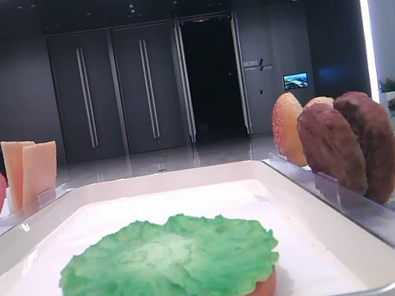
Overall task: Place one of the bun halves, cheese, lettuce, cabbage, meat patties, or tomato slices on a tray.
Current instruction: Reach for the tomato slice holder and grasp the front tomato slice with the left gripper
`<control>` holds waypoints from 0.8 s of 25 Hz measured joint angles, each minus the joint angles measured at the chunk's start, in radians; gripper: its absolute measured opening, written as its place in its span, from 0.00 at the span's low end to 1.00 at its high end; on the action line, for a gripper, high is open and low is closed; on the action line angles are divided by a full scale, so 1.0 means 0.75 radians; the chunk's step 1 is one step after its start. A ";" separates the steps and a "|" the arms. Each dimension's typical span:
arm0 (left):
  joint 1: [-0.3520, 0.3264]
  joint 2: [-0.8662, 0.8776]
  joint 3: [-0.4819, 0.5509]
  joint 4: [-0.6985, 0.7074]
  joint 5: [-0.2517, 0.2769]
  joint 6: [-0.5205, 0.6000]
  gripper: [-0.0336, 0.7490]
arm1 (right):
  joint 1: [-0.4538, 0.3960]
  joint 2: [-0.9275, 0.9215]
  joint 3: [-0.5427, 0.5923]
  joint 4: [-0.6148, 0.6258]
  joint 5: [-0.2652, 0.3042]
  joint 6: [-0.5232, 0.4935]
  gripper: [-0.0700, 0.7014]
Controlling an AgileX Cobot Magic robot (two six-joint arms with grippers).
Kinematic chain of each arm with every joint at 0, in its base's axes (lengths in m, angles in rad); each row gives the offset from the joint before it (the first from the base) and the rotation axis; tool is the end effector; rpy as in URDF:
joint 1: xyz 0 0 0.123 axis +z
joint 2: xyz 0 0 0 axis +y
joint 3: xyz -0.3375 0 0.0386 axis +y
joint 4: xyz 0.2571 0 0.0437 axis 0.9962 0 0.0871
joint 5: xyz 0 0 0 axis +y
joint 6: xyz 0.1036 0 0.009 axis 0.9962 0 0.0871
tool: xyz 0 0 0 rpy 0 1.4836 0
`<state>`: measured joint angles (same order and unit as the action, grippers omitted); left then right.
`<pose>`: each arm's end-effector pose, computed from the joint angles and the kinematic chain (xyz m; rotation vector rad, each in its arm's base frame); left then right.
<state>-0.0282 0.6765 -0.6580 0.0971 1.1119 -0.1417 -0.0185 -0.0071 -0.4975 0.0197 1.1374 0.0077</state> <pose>0.0714 0.0070 0.3139 -0.1225 2.6044 0.0685 -0.0449 0.0027 0.2678 0.0258 2.1161 0.0174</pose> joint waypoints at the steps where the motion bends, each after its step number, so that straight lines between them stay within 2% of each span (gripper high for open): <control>1: 0.000 0.036 -0.015 0.000 0.000 0.000 0.48 | 0.000 0.000 0.000 0.000 0.000 0.000 0.72; 20: 0.000 0.694 -0.316 -0.016 -0.023 -0.001 0.48 | 0.000 0.000 0.000 0.000 0.000 0.000 0.72</control>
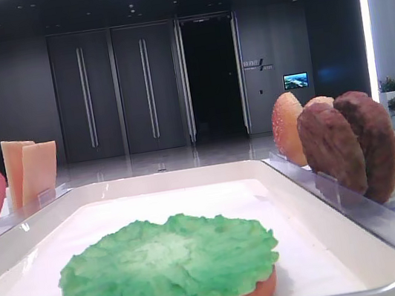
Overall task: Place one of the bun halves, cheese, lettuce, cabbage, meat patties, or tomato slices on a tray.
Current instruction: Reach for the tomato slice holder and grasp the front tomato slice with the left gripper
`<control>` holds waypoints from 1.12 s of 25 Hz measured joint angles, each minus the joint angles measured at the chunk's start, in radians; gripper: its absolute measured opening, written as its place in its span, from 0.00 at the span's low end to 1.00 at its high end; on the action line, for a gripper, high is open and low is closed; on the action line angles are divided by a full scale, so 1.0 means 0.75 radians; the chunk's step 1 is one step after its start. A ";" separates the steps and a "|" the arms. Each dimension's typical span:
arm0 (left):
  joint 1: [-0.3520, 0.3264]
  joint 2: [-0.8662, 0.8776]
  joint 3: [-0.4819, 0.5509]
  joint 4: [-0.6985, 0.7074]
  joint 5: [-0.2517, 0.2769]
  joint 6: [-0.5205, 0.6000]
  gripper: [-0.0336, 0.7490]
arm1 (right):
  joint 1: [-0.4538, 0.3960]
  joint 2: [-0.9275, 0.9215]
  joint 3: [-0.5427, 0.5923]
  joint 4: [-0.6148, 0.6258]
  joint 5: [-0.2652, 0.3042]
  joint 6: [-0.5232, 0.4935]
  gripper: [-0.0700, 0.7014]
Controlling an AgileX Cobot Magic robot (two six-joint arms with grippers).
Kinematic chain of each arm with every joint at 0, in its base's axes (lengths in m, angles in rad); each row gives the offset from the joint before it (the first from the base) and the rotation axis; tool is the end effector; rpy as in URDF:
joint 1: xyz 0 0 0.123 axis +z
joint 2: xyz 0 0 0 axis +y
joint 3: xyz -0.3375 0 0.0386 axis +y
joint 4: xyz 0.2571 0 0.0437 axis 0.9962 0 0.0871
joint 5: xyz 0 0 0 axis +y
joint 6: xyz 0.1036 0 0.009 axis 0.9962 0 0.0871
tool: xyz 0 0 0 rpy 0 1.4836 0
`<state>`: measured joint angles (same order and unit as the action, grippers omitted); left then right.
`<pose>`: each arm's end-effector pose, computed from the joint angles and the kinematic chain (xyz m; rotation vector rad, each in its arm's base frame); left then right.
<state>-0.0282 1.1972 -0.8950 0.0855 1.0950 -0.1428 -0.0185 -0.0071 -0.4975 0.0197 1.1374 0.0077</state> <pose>0.1982 0.0023 0.3164 -0.1227 2.8712 0.0840 -0.0449 0.0027 0.2678 0.0258 2.1161 0.0174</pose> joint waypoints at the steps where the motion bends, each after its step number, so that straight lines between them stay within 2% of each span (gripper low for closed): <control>1: 0.000 0.026 -0.010 0.000 -0.003 0.000 0.48 | 0.000 0.000 0.000 0.000 0.000 0.000 0.72; 12: 0.000 0.233 -0.162 0.000 -0.016 -0.002 0.48 | 0.000 0.000 0.000 0.000 0.000 0.000 0.72; 19: 0.000 0.345 -0.319 -0.001 0.018 -0.051 0.48 | 0.000 0.000 0.000 0.000 0.000 0.000 0.72; 28: 0.000 0.459 -0.386 -0.017 0.025 -0.064 0.48 | 0.000 0.000 0.000 0.000 0.000 0.000 0.72</control>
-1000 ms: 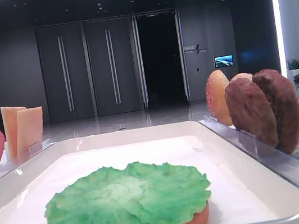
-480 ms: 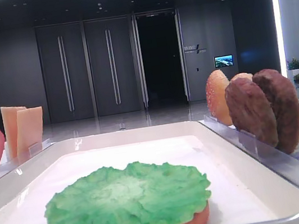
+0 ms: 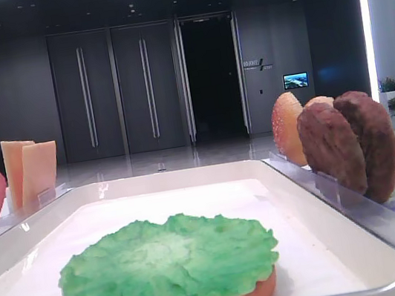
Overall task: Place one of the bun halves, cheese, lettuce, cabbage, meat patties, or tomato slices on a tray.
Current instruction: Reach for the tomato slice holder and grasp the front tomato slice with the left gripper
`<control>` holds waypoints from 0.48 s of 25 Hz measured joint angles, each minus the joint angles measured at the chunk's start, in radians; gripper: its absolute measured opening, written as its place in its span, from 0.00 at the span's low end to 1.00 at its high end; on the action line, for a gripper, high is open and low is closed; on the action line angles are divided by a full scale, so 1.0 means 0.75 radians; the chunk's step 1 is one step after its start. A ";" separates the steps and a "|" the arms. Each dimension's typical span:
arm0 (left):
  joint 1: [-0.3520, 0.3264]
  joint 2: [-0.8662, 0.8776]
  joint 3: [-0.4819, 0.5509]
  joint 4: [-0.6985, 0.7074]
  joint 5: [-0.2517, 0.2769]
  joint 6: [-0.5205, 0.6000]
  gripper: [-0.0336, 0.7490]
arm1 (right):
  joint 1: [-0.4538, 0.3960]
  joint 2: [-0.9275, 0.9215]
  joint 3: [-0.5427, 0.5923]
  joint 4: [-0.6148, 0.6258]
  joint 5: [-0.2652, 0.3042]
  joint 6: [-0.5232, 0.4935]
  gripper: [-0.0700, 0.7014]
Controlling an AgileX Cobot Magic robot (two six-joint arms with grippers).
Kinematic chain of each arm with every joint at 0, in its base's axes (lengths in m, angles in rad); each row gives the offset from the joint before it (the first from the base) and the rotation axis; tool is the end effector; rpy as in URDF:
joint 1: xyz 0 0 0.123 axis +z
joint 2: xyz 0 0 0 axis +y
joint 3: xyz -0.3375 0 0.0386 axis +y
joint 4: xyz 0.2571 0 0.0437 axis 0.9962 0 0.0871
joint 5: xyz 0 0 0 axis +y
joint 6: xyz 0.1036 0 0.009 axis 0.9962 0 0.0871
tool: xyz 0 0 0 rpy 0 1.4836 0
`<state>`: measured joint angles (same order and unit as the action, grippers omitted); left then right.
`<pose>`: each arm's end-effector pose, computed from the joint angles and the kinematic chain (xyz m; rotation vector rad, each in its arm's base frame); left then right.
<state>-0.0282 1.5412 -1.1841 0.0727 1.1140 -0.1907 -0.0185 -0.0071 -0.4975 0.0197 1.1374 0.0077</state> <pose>0.3042 -0.0018 0.3106 -0.2011 2.9408 0.0698 -0.0449 0.0027 0.2678 0.0258 2.1161 0.0174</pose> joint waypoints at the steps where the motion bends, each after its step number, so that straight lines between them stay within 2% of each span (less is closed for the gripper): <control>1: 0.000 0.017 -0.008 0.001 0.002 0.000 0.48 | 0.000 0.000 0.000 0.000 0.000 0.000 0.72; 12: -0.019 0.082 -0.018 0.029 -0.002 -0.037 0.48 | 0.000 0.000 0.000 0.000 0.000 0.000 0.72</control>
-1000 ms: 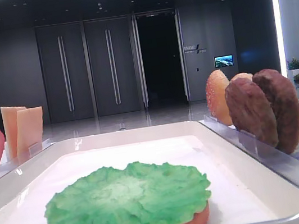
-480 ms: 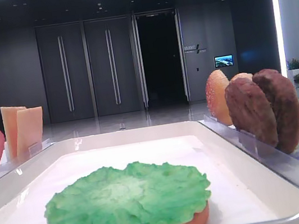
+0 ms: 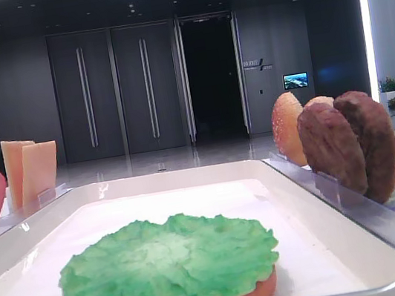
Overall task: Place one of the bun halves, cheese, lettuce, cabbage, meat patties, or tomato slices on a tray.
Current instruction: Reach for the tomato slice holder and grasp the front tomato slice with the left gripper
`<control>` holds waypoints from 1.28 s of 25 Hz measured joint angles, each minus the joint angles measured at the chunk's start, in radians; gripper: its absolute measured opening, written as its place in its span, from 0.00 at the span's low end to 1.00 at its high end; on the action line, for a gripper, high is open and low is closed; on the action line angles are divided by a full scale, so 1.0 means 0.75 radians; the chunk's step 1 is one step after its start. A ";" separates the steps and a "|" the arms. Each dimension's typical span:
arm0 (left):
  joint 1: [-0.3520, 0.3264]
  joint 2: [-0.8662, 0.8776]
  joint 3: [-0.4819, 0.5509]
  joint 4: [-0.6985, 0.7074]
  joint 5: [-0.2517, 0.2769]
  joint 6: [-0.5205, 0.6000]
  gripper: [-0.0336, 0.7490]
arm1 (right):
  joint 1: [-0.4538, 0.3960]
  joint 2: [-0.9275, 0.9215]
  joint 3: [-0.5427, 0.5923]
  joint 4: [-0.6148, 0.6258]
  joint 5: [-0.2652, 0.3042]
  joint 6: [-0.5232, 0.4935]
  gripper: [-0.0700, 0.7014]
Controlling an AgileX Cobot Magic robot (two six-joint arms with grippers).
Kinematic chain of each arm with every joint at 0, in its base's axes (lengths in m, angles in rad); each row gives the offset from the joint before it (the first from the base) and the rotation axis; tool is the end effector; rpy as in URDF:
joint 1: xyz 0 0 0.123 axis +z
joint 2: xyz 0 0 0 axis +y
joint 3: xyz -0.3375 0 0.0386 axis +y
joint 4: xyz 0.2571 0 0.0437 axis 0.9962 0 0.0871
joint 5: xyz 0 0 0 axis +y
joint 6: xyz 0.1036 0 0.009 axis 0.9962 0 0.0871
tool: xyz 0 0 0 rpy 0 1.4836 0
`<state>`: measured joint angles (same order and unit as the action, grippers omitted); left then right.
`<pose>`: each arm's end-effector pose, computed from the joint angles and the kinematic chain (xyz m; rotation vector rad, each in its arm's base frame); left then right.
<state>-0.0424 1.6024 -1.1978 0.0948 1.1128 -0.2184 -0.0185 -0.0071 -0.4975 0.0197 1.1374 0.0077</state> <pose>0.3175 -0.0046 0.2955 -0.2091 2.9818 0.1031 -0.0449 0.0027 0.2678 0.0258 2.1161 0.0174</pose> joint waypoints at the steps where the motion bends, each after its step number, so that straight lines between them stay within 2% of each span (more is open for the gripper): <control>1: -0.015 0.000 0.000 0.011 0.000 -0.015 0.48 | 0.000 0.000 0.000 0.000 0.000 0.000 0.72; 12: -0.266 0.000 0.000 0.019 -0.009 -0.211 0.48 | 0.000 0.000 0.000 0.000 0.000 0.000 0.72; 20: -0.438 0.000 0.000 0.019 -0.056 -0.324 0.48 | 0.000 0.000 0.000 0.000 0.000 0.000 0.72; 26: -0.537 0.000 0.000 0.026 -0.076 -0.386 0.48 | 0.000 0.000 0.000 0.000 0.000 0.000 0.72; 32: -0.590 0.004 -0.004 0.046 -0.076 -0.438 0.48 | 0.000 0.000 0.000 0.000 0.000 0.000 0.72</control>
<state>-0.4852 1.6057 -1.2011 0.1289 1.0558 -0.5471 -0.0185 -0.0071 -0.4975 0.0197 1.1374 0.0077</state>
